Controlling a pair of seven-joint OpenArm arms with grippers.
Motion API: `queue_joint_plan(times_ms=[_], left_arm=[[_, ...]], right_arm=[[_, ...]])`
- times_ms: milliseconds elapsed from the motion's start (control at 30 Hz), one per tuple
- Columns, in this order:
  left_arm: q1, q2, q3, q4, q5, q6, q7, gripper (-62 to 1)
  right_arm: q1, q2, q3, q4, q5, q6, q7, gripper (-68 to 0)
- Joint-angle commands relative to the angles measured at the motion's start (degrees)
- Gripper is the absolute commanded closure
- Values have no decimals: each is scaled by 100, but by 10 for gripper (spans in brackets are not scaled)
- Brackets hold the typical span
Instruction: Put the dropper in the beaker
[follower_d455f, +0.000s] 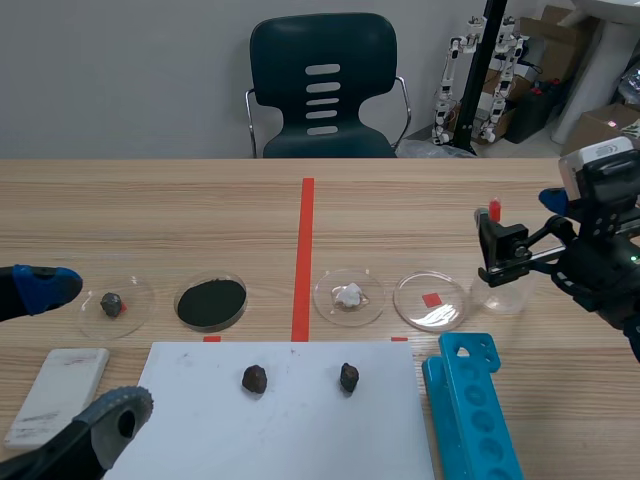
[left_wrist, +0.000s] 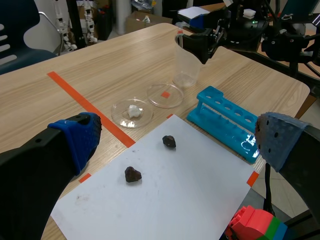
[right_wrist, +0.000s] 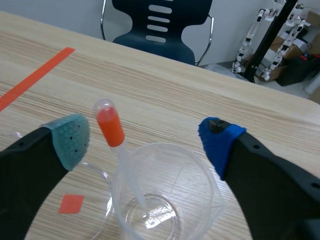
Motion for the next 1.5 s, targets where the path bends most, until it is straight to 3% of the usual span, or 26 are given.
queue_joint_plan(times_ms=[0,167,533,767,933,1200,1467], left_arm=[[-15,28,15,50,-76,-13,-94,-623],[-15,28,15,50,-76,-13,-94,-623],[-15,28,15,50,-76,-13,-94,-623],[-15,28,15,50,-76,-13,-94,-623],[-15,28,15,50,-76,-13,-94,-623],[-15,28,15,50,-74,-13,-94,-623],[-15,28,15,50,-76,-13,-94,-623]], right_arm=[[-101,107,4,33,87,-22,358,-589],[-529,256,7,326,96,-22,946,-639],[-1698,686,22,1373,693,-44,1237,-639],[-2496,990,90,1996,743,-92,1403,-639],[-2918,990,328,2581,743,-667,728,-639],[-3270,990,758,3429,741,-682,-625,-639],[-3283,988,796,3456,739,-682,-719,-638]])
